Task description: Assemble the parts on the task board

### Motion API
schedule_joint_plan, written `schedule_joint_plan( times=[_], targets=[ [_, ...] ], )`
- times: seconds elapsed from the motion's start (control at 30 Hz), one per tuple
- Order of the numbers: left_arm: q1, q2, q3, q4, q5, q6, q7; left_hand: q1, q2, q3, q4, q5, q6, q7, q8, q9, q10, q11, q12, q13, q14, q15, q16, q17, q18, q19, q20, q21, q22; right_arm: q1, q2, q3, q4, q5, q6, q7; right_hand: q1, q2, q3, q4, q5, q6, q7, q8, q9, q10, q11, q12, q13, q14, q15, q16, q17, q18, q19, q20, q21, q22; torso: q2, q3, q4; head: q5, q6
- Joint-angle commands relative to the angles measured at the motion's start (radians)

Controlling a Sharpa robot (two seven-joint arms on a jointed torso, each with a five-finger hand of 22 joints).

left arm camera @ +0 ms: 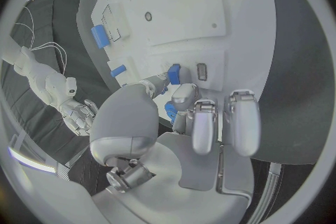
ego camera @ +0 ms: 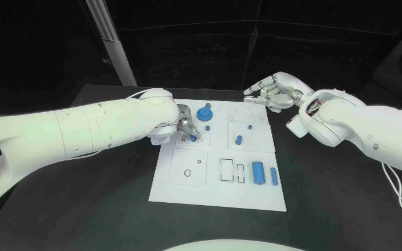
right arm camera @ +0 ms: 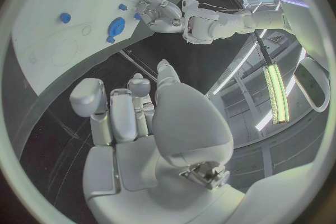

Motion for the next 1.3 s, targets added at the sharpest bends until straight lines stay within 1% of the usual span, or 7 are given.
schedule_joint_plan(
  times=[0.03, 0.27, 0.53, 0.9, 1.03, 1.13, 1.3],
  targets=[
    [-0.002, 0.000, -0.002, 0.000, -0.003, 0.030, -0.013, -0.011, 0.001, -0.009, 0.002, -0.006, 0.010, 0.001, -0.005, -0.002, 0.009, 0.001, 0.005, 0.002, 0.102, -0.007, 0.003, 0.263, -0.013, 0.041, -0.006, 0.006, 0.069, 0.002, -0.001, 0.001, 0.003, -0.002, 0.006, 0.003, -0.008, 0.000, -0.007, -0.001, -0.006, -0.003, -0.001, 0.006, 0.001, -0.003, -0.004, -0.007, -0.001, 0.031, -0.002, -0.005, -0.001, 0.021, -0.009, -0.002, -0.007, -0.001, 0.000, -0.0005, 0.0012, -0.001, -0.001],
    [-0.002, -0.002, -0.002, 0.001, -0.003, 0.030, -0.015, -0.035, -0.003, -0.049, 0.023, -0.006, 0.021, 0.000, -0.006, -0.017, 0.015, 0.000, 0.010, 0.006, 0.102, -0.007, 0.003, 0.263, -0.016, 0.045, -0.007, 0.013, 0.081, 0.002, -0.001, 0.001, 0.002, -0.002, 0.005, 0.003, -0.012, 0.001, -0.010, 0.001, -0.007, -0.003, 0.000, 0.006, 0.001, -0.004, -0.003, -0.008, -0.003, 0.031, -0.002, -0.008, -0.004, 0.021, -0.010, -0.001, -0.009, -0.005, 0.000, -0.0004, 0.0010, -0.001, 0.000],
    [-0.002, -0.002, -0.001, -0.004, -0.003, -0.001, -0.012, -0.099, -0.013, -0.146, 0.092, -0.007, 0.032, 0.000, -0.004, -0.037, 0.019, 0.001, 0.012, 0.006, 0.102, -0.006, 0.003, 0.263, -0.017, 0.048, -0.006, 0.018, 0.090, 0.002, 0.000, 0.001, 0.001, -0.002, 0.002, 0.003, -0.023, 0.003, -0.021, 0.012, -0.007, -0.005, 0.000, 0.006, 0.001, -0.009, -0.002, -0.014, -0.010, 0.029, -0.001, -0.015, -0.012, 0.024, -0.017, -0.001, -0.017, -0.018, 0.000, -0.0006, 0.0013, -0.001, 0.003],
    [0.003, -0.033, 0.004, 0.020, -0.001, -0.050, 0.017, -0.106, -0.013, -0.380, 0.180, -0.041, 0.021, 0.000, 0.008, -0.066, 0.009, 0.001, 0.004, -0.007, 0.102, -0.008, 0.003, 0.263, -0.014, 0.043, -0.008, 0.006, 0.077, 0.002, 0.001, 0.001, -0.006, -0.002, 0.000, 0.003, -0.033, 0.005, -0.033, 0.023, -0.017, -0.008, 0.001, 0.006, 0.001, -0.012, -0.001, -0.017, -0.015, 0.028, 0.000, -0.020, -0.015, 0.025, -0.021, 0.000, -0.023, -0.027, -0.002, -0.0002, 0.0013, 0.000, 0.007],
    [0.008, -0.050, 0.033, 0.034, 0.004, -0.045, 0.027, -0.080, 0.004, -0.442, 0.181, -0.041, 0.008, 0.005, 0.010, -0.076, -0.009, 0.005, -0.015, -0.035, 0.102, -0.004, 0.003, 0.263, -0.012, 0.040, -0.006, 0.000, 0.070, 0.002, 0.001, 0.001, -0.010, -0.002, 0.000, 0.003, -0.034, 0.005, -0.035, 0.025, -0.021, -0.008, 0.002, 0.006, 0.001, -0.013, -0.001, -0.017, -0.015, 0.028, 0.000, -0.022, -0.017, 0.025, -0.021, 0.000, -0.024, -0.027, -0.002, -0.0004, 0.0014, -0.002, 0.011],
    [0.018, -0.064, 0.067, 0.035, 0.006, -0.015, 0.039, -0.034, 0.018, -0.470, 0.177, -0.039, -0.012, 0.012, 0.001, -0.088, -0.041, 0.015, -0.052, -0.085, 0.102, 0.001, 0.003, 0.263, -0.007, 0.030, -0.001, -0.018, 0.045, 0.002, 0.000, 0.001, -0.012, -0.002, -0.001, 0.003, -0.034, 0.005, -0.035, 0.025, -0.021, -0.008, 0.002, 0.006, 0.001, -0.013, -0.001, -0.017, -0.015, 0.028, 0.000, -0.022, -0.017, 0.025, -0.021, 0.000, -0.024, -0.027, 0.000, -0.0004, 0.0015, -0.003, 0.014],
    [0.061, -0.066, 0.096, -0.013, 0.014, 0.086, 0.071, 0.057, 0.051, -0.478, 0.161, -0.036, -0.076, 0.043, -0.050, -0.124, -0.112, 0.038, -0.136, -0.192, 0.102, 0.021, 0.003, 0.263, 0.012, -0.005, 0.015, -0.084, -0.046, 0.002, 0.001, 0.000, -0.017, -0.002, -0.003, 0.003, -0.034, 0.005, -0.036, 0.025, -0.021, -0.008, 0.002, 0.006, 0.001, -0.013, -0.001, -0.017, -0.015, 0.028, 0.000, -0.022, -0.017, 0.025, -0.021, 0.000, -0.024, -0.027, -0.001, -0.0003, 0.0010, -0.001, 0.016]
  ],
)
